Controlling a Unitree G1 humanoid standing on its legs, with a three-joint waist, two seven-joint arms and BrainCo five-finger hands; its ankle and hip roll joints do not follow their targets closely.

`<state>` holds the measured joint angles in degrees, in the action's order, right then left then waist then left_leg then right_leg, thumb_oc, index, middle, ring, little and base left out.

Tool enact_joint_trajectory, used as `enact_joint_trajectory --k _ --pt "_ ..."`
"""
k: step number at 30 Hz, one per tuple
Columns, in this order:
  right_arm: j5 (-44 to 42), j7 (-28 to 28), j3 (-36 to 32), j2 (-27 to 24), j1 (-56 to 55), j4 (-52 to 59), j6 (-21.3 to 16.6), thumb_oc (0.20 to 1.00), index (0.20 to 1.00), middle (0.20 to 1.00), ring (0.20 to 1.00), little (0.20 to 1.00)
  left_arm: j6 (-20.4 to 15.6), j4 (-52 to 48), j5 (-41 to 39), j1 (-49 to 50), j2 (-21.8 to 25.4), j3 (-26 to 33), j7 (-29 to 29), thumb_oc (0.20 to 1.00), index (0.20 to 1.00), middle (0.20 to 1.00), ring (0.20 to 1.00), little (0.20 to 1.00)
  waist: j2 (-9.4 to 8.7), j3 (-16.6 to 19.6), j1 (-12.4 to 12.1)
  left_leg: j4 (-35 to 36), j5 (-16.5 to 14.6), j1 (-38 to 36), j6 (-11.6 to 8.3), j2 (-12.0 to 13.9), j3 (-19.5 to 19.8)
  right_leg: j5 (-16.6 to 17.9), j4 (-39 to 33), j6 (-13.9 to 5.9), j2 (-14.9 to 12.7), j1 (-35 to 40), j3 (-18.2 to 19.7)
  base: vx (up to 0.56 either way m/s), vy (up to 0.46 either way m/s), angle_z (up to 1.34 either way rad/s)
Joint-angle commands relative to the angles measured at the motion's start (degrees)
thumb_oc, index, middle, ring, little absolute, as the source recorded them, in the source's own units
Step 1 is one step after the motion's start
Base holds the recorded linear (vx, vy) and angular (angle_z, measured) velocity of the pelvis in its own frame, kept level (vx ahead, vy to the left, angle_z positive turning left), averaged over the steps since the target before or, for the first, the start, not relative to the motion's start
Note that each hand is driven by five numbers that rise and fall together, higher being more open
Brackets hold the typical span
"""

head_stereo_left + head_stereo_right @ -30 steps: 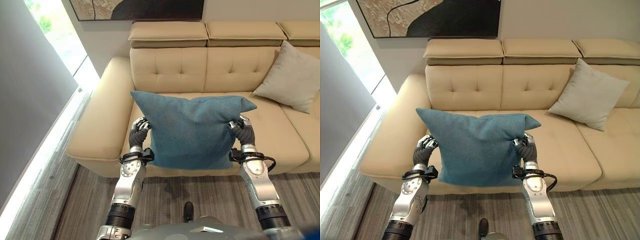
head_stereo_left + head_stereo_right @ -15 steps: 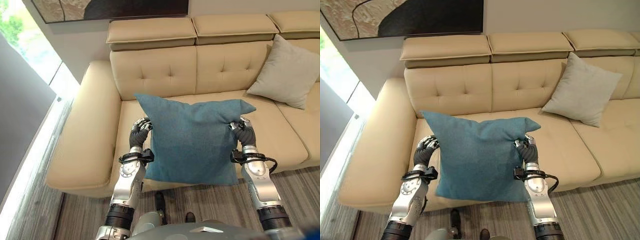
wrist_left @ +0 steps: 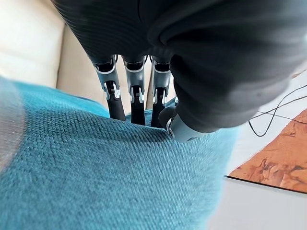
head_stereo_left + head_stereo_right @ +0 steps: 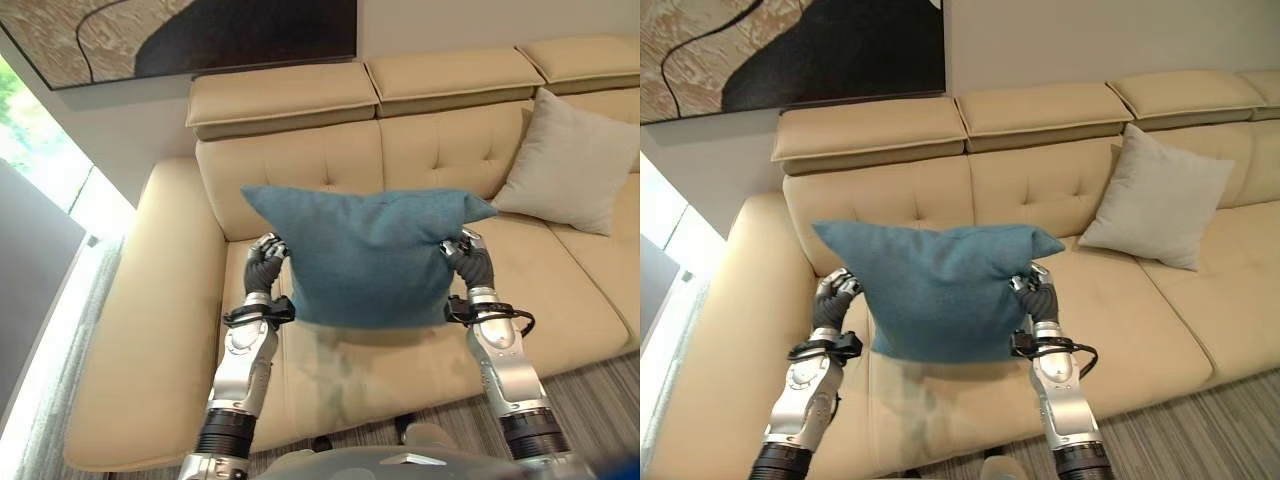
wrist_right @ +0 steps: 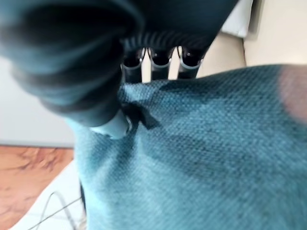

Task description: Pick up all the scattered cushions and arrange them neatly on the sofa.

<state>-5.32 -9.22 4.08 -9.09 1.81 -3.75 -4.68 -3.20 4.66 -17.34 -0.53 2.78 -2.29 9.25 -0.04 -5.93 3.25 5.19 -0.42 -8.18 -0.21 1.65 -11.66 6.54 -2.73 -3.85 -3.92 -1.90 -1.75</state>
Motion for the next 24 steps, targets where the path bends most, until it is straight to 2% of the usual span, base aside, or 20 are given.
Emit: enact_joint_trajectory --k 1,2,4,7,9,11,15,19,24 --pt "0.9 0.7 -1.5 1.4 4.0 5.8 -6.6 0.200 0.200 0.200 0.200 0.200 -5.3 -4.4 0.1 -4.0 1.0 -4.0 -1.8 0.200 0.200 0.200 0.200 0.200 -1.11 2.3 0.4 -0.2 -3.0 -1.3 -1.48 -0.9 2.3 -1.6 2.7 -1.15 1.7 1.2 0.1 0.14 -0.212 0.28" --pt "0.9 0.4 -2.3 0.6 3.7 5.8 -6.7 0.200 0.200 0.200 0.200 0.200 -5.4 -4.1 0.1 -4.5 0.8 -4.1 -1.8 0.200 0.200 0.200 0.200 0.200 -1.38 2.4 0.6 -1.6 -2.3 -1.3 -2.13 -0.4 2.9 -2.1 1.7 -0.68 1.9 2.9 -1.0 0.12 -0.187 0.39" --pt "0.9 0.5 -3.3 -0.1 3.5 5.9 -6.4 0.200 0.200 0.200 0.200 0.200 -5.4 -4.0 0.0 -4.9 0.6 -3.9 -1.8 0.200 0.200 0.200 0.200 0.200 -1.89 2.4 0.9 -5.2 -2.8 0.0 -2.70 0.0 3.2 -2.5 1.1 -0.19 1.7 4.0 -2.4 0.09 -0.145 0.62" --pt "0.7 0.6 -3.7 -0.6 3.2 5.8 -6.0 0.200 0.200 0.200 0.200 0.200 -5.4 -4.0 -0.2 -4.8 0.2 -3.6 -1.7 0.200 0.200 0.200 0.200 0.200 -2.47 2.3 0.8 -8.9 -2.5 1.9 -3.15 0.3 3.8 -2.6 0.3 0.04 1.1 5.4 -3.2 0.08 -0.029 0.57" --pt "1.3 0.4 -4.0 -1.5 3.4 5.4 -5.8 0.200 0.200 0.200 0.200 0.200 -5.1 -4.0 -0.2 -4.7 0.4 -3.2 -1.8 0.200 0.200 0.200 0.200 0.200 -3.49 2.1 0.1 -8.5 -2.2 6.4 -2.96 0.9 3.4 -3.1 -0.6 -0.35 -0.1 6.8 -3.3 0.11 0.036 0.29" --pt "1.9 0.7 -4.1 -1.7 3.8 4.4 -5.4 0.200 0.200 0.200 0.200 0.200 -4.8 -3.8 -0.2 -4.8 0.2 -2.7 -1.9 0.200 0.200 0.200 0.200 0.200 -2.60 2.8 0.0 -4.7 -2.8 4.4 -2.75 0.9 2.9 -3.8 -0.7 -0.52 0.3 6.7 -2.6 0.17 0.129 0.06" --pt "2.5 0.2 -2.0 -2.1 6.2 2.4 -4.8 0.200 0.200 0.200 0.200 0.200 -4.8 -3.3 1.4 -6.3 1.3 -2.9 -1.1 0.200 0.200 0.200 0.200 0.200 -2.23 3.8 -0.7 -0.2 -2.5 1.3 -2.32 0.0 1.5 -2.9 -1.8 -1.00 0.1 7.4 -1.1 0.20 0.169 -0.53" --pt "3.1 -0.9 0.7 -2.4 10.3 0.0 -4.8 0.200 0.200 0.200 0.200 0.200 -5.0 -2.2 2.4 -9.5 2.1 -3.3 0.3 0.200 0.200 0.200 0.200 0.200 -2.03 3.8 -1.2 -0.2 -3.2 1.2 -2.03 -0.5 1.1 -2.5 -2.3 -1.37 -0.1 7.1 -0.6 0.08 0.084 -0.14" --pt "3.7 -4.6 7.1 -2.1 21.0 -6.0 -4.9 0.200 0.200 0.200 0.200 0.200 -6.1 2.8 2.7 -18.9 4.3 -4.1 4.0 0.200 0.200 0.200 0.200 0.200 -1.87 3.0 -2.1 -0.2 -3.6 3.6 -2.01 -0.6 1.3 -2.7 -2.3 -1.73 0.2 4.4 -0.1 0.00 0.021 0.04"
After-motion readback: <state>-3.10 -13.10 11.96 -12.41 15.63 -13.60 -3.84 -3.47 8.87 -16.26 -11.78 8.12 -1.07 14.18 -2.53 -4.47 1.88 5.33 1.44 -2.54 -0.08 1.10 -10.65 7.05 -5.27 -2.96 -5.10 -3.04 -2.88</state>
